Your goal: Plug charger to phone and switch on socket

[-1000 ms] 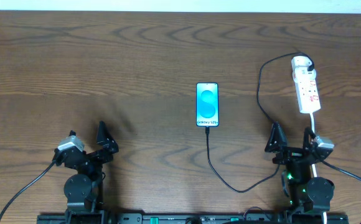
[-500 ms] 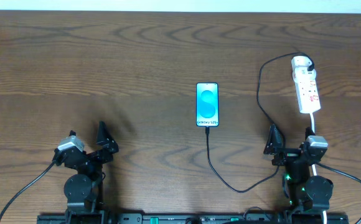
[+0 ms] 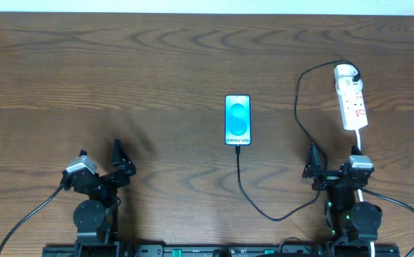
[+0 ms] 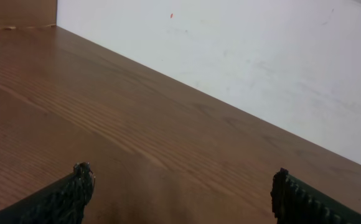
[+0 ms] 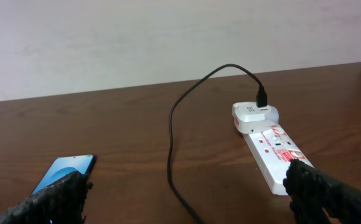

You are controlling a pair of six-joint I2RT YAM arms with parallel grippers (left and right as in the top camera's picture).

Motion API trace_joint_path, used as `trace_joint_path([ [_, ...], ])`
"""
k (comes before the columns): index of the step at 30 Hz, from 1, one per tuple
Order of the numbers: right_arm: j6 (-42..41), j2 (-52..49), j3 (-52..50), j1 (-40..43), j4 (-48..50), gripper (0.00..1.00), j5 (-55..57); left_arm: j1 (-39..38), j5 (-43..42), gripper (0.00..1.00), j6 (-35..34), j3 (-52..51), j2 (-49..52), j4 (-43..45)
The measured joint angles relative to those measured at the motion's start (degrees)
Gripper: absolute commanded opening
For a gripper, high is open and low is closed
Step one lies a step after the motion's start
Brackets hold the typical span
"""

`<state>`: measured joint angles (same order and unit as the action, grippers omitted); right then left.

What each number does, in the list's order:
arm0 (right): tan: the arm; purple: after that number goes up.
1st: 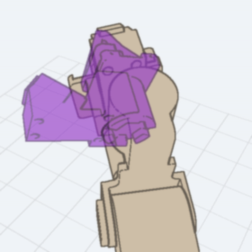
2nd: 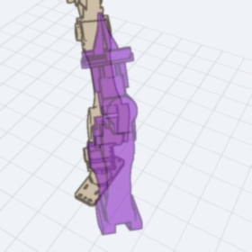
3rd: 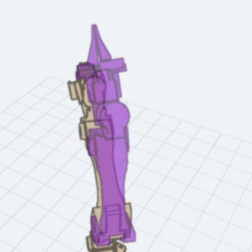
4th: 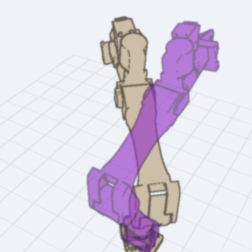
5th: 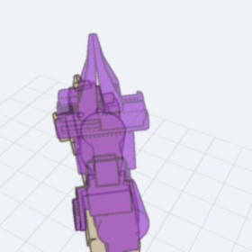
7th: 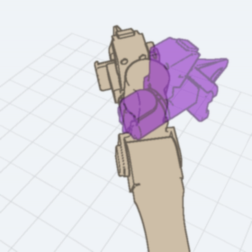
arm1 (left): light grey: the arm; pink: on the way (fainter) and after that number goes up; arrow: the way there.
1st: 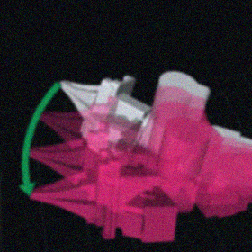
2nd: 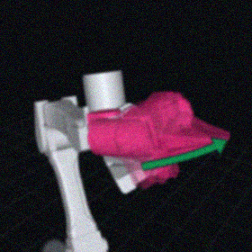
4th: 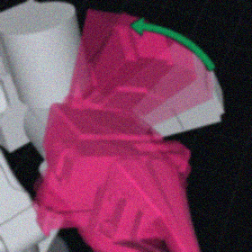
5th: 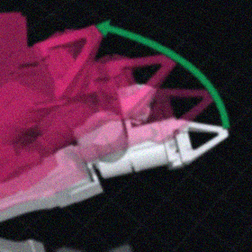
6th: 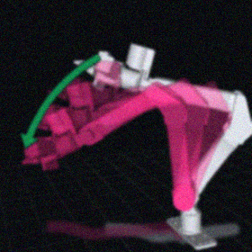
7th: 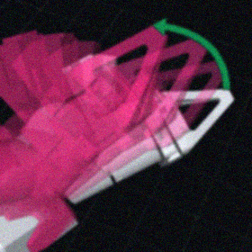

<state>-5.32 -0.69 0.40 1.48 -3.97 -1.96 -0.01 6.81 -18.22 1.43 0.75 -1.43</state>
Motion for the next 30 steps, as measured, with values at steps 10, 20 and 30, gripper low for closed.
trace_joint_path([
  [10,0.0,0.0,0.0,0.0,0.0,0.99,0.0,0.0,0.0,0.93,0.0,0.0,0.0,0.0],
  [20,0.1,0.0,0.0,0.0,0.0,0.99,0.0,0.0,0.0,0.93,0.0,0.0,-0.1,0.0],
  [30,0.2,0.0,0.0,0.0,0.0,0.99,0.0,0.0,0.0,0.93,1.0,0.0,-0.1,0.0],
])
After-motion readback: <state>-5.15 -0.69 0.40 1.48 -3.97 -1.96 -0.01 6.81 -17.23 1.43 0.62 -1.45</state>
